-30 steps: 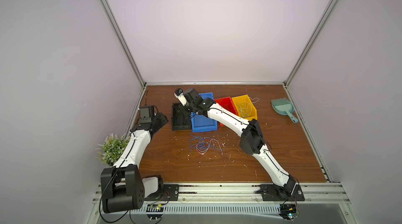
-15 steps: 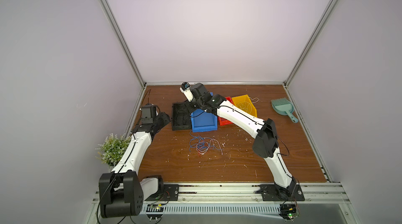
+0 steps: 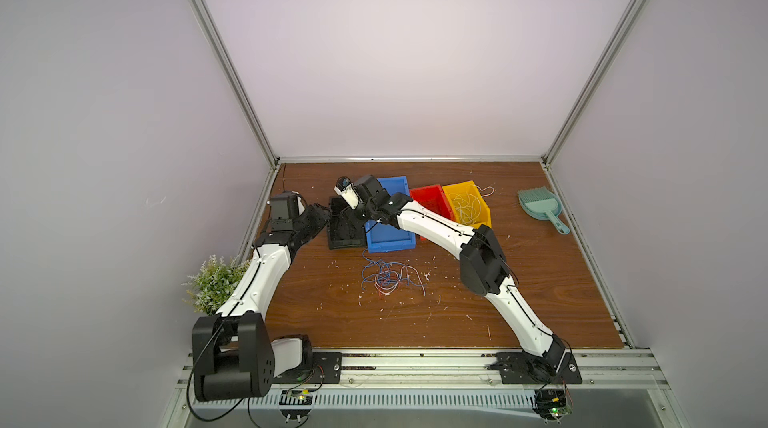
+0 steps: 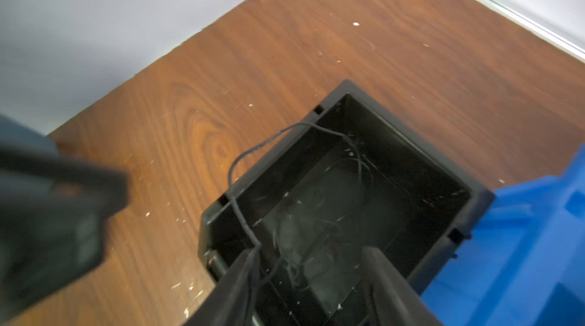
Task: Untangle and sort cables by color
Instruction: Place the cable in the bin, then adjust the cable in the bin.
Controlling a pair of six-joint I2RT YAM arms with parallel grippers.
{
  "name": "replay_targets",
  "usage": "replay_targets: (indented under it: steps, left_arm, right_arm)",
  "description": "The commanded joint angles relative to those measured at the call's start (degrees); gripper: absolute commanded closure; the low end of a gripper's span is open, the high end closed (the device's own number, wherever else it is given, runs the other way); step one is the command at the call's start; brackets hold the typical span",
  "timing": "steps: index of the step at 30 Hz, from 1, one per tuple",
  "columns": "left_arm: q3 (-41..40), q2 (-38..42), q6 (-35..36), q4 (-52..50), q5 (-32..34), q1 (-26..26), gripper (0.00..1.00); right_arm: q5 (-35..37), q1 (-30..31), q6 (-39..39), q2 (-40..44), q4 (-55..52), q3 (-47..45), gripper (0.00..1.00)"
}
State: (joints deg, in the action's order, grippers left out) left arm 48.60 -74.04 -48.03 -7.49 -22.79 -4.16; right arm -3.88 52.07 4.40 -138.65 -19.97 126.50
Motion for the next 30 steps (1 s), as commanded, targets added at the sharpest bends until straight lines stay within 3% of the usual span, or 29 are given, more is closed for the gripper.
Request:
replay_targets:
  steps: [1, 6, 12, 21, 25, 30]
  left_arm:
    - [1.8, -4.4, -2.9, 3.5, -2.6, 0.5, 0.59]
    - [2.9, -9.3, -5.3, 7.2, -5.3, 0.6, 0.78]
    - [3.1, -10.7, -5.1, 8.0, -5.2, 1.9, 0.86]
    - [8.4, -9.5, 5.0, -2.5, 2.0, 2.1, 0.8]
    - [11.7, -11.1, 12.4, -9.0, 4.2, 5.6, 0.74]
    - [12.4, -13.2, 15.3, -13.0, 9.9, 9.7, 0.68]
  right_arm:
    - [-2.5, -0.1, -2.2, 5.9, 4.2, -4.6, 0.41]
    - [-3.4, -0.2, -4.3, 10.4, 9.0, -11.4, 0.39]
    - [-2.7, -0.1, -5.8, 10.8, 7.7, -10.7, 0.39]
    - [1.5, -0.4, -3.5, 17.2, 0.7, -11.6, 0.39]
    - [5.2, -0.8, -1.1, 26.0, 0.7, -19.0, 0.39]
    - [8.0, -2.4, 0.8, 39.2, 4.2, -32.3, 0.39]
